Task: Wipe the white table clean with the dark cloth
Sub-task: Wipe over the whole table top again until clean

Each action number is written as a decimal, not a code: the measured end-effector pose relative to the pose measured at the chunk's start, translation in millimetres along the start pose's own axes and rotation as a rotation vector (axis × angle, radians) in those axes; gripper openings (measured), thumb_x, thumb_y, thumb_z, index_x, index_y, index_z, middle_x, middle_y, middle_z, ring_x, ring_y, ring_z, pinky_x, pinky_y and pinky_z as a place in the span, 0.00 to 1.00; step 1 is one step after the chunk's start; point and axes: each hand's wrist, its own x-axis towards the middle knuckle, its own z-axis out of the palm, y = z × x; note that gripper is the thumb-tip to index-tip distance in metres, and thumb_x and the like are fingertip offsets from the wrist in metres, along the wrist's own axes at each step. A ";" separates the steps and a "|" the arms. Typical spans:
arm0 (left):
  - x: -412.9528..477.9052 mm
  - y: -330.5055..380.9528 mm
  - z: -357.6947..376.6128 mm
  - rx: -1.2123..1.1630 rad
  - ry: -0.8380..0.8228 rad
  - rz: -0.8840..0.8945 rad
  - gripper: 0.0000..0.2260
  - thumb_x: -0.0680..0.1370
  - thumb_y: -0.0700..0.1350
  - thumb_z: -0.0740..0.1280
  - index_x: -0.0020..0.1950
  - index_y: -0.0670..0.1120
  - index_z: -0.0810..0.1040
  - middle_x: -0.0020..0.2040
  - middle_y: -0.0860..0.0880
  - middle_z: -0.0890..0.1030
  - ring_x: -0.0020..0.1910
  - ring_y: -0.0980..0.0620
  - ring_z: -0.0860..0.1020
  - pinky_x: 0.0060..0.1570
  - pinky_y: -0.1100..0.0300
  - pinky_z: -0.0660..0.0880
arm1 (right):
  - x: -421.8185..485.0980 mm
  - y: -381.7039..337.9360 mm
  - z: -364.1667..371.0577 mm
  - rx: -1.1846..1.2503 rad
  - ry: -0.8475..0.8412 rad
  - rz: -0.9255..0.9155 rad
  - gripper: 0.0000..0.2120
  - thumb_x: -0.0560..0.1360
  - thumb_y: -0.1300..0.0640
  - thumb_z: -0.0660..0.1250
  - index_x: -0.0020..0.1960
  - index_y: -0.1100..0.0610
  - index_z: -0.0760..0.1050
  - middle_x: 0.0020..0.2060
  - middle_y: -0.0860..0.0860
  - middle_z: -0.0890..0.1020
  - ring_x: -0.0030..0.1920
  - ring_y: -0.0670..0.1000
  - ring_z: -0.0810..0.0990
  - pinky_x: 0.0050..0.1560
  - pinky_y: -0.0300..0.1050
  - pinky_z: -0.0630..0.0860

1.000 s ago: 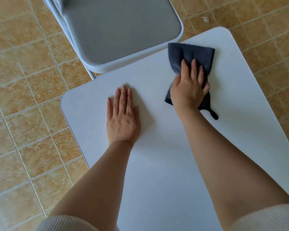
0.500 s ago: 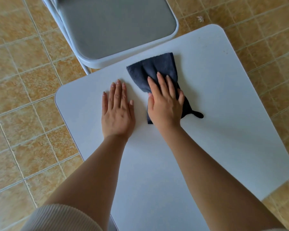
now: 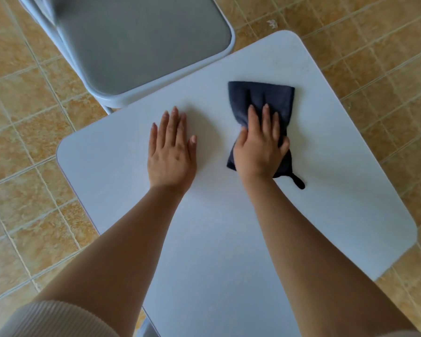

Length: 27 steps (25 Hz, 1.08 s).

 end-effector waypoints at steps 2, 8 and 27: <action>20.6 20.6 7.4 -0.024 -0.033 0.078 0.26 0.83 0.52 0.45 0.77 0.41 0.58 0.78 0.44 0.58 0.77 0.48 0.54 0.76 0.52 0.46 | -14.9 12.0 -0.3 -0.046 0.049 -0.112 0.20 0.79 0.51 0.61 0.70 0.47 0.72 0.72 0.51 0.72 0.72 0.54 0.70 0.63 0.56 0.68; 48.8 45.7 35.9 0.046 -0.078 0.111 0.25 0.83 0.52 0.47 0.79 0.44 0.54 0.79 0.48 0.54 0.78 0.50 0.50 0.76 0.53 0.43 | -22.6 90.3 -22.9 -0.102 0.030 0.025 0.20 0.81 0.50 0.58 0.72 0.46 0.70 0.74 0.49 0.70 0.74 0.52 0.67 0.63 0.55 0.66; 50.2 47.7 37.7 0.109 -0.082 0.094 0.25 0.82 0.51 0.47 0.79 0.45 0.55 0.79 0.48 0.56 0.78 0.49 0.52 0.76 0.52 0.46 | 79.1 97.7 -10.2 -0.091 0.033 -0.100 0.21 0.80 0.47 0.59 0.72 0.46 0.71 0.73 0.48 0.71 0.74 0.51 0.68 0.63 0.54 0.66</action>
